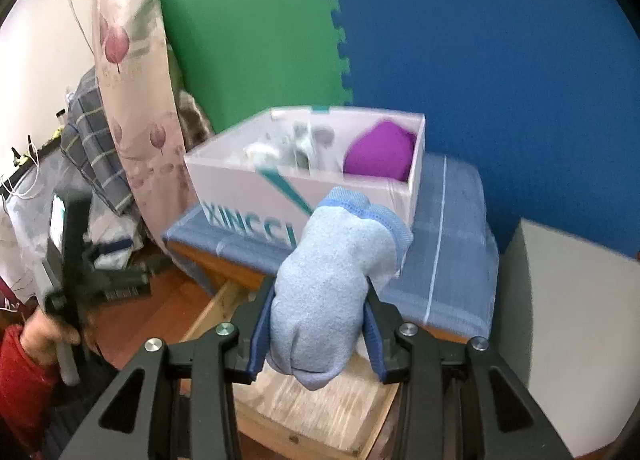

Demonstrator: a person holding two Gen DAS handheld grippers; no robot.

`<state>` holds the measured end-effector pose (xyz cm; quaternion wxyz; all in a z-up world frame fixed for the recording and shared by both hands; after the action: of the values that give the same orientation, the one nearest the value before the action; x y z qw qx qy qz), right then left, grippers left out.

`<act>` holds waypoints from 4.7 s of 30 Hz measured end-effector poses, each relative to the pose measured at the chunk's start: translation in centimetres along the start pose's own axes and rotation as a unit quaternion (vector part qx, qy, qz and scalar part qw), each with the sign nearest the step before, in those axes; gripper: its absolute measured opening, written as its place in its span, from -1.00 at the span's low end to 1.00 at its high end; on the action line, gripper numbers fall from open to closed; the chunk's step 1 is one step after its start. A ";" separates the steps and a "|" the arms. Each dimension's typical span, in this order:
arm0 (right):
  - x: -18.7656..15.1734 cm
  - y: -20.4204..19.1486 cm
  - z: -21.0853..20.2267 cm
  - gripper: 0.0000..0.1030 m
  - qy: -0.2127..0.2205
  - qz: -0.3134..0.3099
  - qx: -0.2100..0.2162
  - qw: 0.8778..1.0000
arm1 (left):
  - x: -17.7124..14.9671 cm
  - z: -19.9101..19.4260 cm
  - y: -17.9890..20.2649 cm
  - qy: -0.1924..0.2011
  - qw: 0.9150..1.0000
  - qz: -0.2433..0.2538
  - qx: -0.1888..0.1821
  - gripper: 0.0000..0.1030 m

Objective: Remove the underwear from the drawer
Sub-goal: 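Carry the light blue sock with the right tool into the white box and release, then grasp the hexagon-print cloth in the drawer with the right tool while the left tool approaches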

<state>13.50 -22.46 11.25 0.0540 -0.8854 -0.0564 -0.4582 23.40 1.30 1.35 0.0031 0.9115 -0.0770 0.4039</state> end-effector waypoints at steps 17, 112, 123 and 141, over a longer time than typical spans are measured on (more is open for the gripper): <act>12.3 -1.7 4.1 -0.22 -0.005 -0.062 -0.061 0.996 | 0.0 0.2 -0.5 -0.006 1.000 -0.014 -0.007 0.81; -21.3 -6.9 26.4 0.19 -0.180 -0.447 0.018 0.876 | -3.9 4.7 -4.6 -0.124 0.987 -0.093 0.032 0.83; -20.6 -5.6 30.7 0.35 -0.184 -0.395 0.031 0.900 | -4.5 5.3 -4.2 -0.137 0.987 -0.078 0.037 0.83; -24.3 -3.9 26.0 0.25 -0.278 -0.338 0.085 0.895 | -4.7 5.4 -3.5 -0.137 0.988 -0.064 0.030 0.83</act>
<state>19.89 -16.05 -23.39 -0.0472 -0.8961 -0.4040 -0.1775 24.76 5.05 -5.59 -0.0090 0.9611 -0.0063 0.2761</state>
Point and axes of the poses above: each gripper's, at about its wrist camera, not at the fingertips, and z roughly the way its jaws point, y to its right, x to its top, the point moved 8 cm from there along z, roughly the way its jaws point, and after that the axes turned 4 degrees about y, right-handed, at the moved point
